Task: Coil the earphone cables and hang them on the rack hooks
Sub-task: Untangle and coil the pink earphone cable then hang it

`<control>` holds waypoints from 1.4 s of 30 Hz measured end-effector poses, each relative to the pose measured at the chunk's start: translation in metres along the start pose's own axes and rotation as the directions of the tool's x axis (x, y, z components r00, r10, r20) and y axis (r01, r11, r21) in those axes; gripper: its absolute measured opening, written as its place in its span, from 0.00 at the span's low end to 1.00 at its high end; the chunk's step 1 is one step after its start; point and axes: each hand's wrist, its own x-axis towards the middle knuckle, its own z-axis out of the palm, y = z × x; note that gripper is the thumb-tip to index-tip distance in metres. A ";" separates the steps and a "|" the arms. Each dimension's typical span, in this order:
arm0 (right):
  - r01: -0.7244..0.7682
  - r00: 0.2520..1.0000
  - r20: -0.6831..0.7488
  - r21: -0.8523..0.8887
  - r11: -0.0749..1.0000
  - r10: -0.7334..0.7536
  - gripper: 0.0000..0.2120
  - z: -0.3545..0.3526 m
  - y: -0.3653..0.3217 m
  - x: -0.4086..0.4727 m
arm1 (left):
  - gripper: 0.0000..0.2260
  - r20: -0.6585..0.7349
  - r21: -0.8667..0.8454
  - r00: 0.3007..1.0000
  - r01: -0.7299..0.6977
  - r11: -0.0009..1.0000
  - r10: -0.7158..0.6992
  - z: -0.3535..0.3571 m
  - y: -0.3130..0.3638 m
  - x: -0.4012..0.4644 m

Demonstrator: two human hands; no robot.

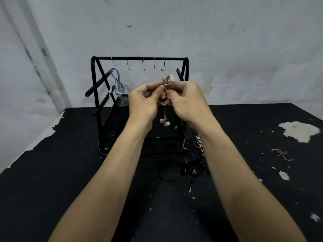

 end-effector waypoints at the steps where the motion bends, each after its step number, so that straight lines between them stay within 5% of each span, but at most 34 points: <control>1: 0.021 1.000 -0.007 -0.033 0.999 -0.021 0.13 -0.001 0.002 0.002 | 0.05 0.019 -0.023 0.999 0.035 0.999 -0.034 -0.002 0.002 0.001; 8: 0.045 0.999 -0.017 -0.014 0.999 -0.045 0.09 -0.012 0.002 0.008 | 0.05 0.209 -0.280 0.954 0.268 0.922 -0.214 -0.002 0.015 0.000; 16: 0.014 1.000 0.020 0.117 0.993 -0.016 0.08 -0.017 -0.004 0.004 | 0.04 0.311 -0.293 0.886 0.435 0.852 -0.345 -0.007 0.017 0.001; 20: 0.046 0.970 -0.230 -0.144 0.989 -0.079 0.06 -0.013 -0.001 0.003 | 0.04 0.215 -0.354 0.929 0.361 0.863 -0.301 0.000 0.020 -0.003; 22: 0.048 0.966 -0.242 -0.167 0.985 -0.088 0.09 -0.013 -0.005 -0.001 | 0.04 0.169 -0.347 0.950 0.308 0.886 -0.264 0.004 0.019 -0.006; 30: -0.053 0.970 -0.237 0.000 0.999 0.052 0.11 -0.008 -0.009 -0.003 | 0.05 0.020 -0.231 0.997 0.073 0.970 -0.070 0.010 0.009 -0.008; 37: -0.016 0.971 -0.241 -0.077 0.997 -0.003 0.09 -0.011 -0.009 -0.003 | 0.04 -0.067 -0.196 0.997 0.023 0.980 -0.037 0.012 0.010 -0.011; 42: -0.023 0.978 -0.201 0.134 0.991 0.049 0.13 -0.005 -0.012 -0.004 | 0.04 -0.051 -0.182 0.999 0.004 0.983 -0.014 0.015 0.013 -0.016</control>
